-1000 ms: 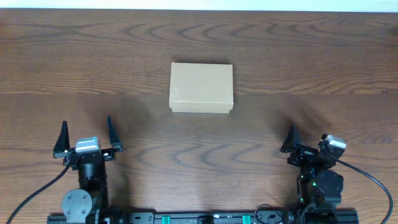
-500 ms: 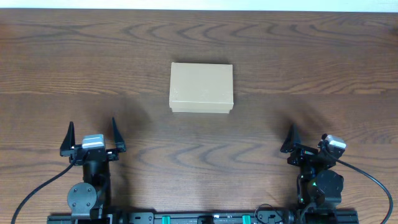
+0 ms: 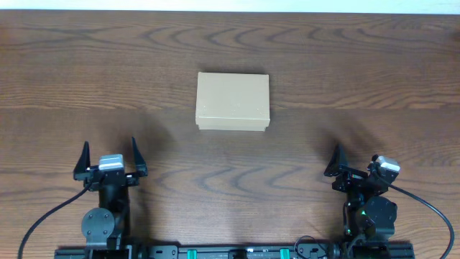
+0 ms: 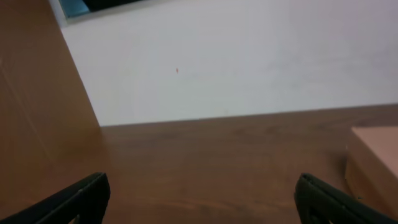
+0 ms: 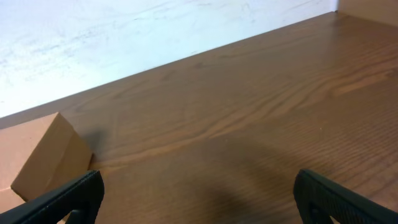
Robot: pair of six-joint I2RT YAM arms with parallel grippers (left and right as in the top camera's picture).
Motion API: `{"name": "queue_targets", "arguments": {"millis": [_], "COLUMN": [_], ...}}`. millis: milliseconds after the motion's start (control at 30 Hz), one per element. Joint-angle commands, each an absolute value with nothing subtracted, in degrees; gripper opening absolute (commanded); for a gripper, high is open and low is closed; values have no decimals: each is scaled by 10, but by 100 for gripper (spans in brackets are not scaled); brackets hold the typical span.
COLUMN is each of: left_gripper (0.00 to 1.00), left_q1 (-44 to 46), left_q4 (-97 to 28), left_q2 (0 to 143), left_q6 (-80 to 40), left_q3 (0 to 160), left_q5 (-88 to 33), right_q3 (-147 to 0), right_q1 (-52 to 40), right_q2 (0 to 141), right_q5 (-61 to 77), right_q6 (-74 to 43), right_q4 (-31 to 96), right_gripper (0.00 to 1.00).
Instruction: Pack container
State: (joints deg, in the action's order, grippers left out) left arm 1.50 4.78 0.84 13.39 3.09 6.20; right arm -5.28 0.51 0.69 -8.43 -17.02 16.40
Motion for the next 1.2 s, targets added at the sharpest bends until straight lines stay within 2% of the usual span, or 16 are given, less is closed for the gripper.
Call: {"name": "queue_targets", "arguments": {"millis": [0,300,600,1167], "left_gripper": [95,95,95,95], "left_q1": [11,11,11,11], "left_q4": [50,37,-36,-38], "left_q2": [2,2,2,3], "left_q6": [137,137,137,137], "left_q3": [6,3,3,3], "left_q5": [59,60,59,59], "right_q3": [-51,-51,-51,-51], "right_q1": [0,0,0,0], "right_q2": [3,3,3,3], "right_q5": [-86,-86,-86,-86], "right_q6": [-178,-178,-178,-178], "right_q4": [163,162,163,162], "right_gripper": [99,99,99,99]}}
